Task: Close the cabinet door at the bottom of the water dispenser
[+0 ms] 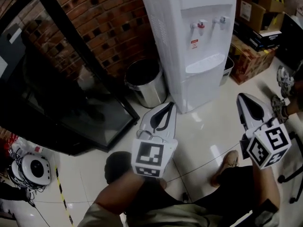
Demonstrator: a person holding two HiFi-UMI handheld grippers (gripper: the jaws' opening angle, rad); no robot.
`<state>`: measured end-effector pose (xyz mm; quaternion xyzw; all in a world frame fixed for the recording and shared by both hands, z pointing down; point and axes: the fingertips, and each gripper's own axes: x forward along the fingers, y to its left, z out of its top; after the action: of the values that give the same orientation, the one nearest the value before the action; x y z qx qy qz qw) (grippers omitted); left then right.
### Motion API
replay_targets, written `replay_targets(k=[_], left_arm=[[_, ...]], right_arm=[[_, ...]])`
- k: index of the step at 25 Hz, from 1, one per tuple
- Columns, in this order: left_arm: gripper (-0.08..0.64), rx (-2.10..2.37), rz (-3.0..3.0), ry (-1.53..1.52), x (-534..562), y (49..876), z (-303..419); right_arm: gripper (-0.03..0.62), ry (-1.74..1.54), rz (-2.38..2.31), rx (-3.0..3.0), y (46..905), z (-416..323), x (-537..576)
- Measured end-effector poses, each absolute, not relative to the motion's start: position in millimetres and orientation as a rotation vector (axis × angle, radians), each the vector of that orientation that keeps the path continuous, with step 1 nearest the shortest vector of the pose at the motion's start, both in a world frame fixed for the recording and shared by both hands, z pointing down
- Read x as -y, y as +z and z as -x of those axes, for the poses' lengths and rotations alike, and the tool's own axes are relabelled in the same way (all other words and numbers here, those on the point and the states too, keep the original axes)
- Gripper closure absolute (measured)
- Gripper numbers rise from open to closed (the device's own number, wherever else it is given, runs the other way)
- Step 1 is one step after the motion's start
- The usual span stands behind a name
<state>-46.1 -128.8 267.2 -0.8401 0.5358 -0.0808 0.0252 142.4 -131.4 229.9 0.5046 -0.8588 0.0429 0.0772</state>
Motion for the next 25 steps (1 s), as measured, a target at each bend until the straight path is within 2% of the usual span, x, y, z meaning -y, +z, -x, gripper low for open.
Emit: replay_targets(k=[5, 10, 13, 25], left_arm=[[0.560, -1.634, 2.636, -0.286, 106, 277, 46], [0.558, -1.632, 2.665, -0.198, 85, 268, 58], [0.560, -1.704, 2.715, -0.196, 82, 291, 68], [0.560, -1.626, 2.704, -0.195, 94, 292, 51]], right_arm=[[0.592, 0.077, -1.342, 2.642, 230, -113, 102], [0.592, 0.159, -1.188, 2.653, 259, -87, 74], [0.592, 0.168, -1.119, 2.631, 274, -72, 72], [0.592, 0.166, -1.064, 2.677, 276, -53, 80]])
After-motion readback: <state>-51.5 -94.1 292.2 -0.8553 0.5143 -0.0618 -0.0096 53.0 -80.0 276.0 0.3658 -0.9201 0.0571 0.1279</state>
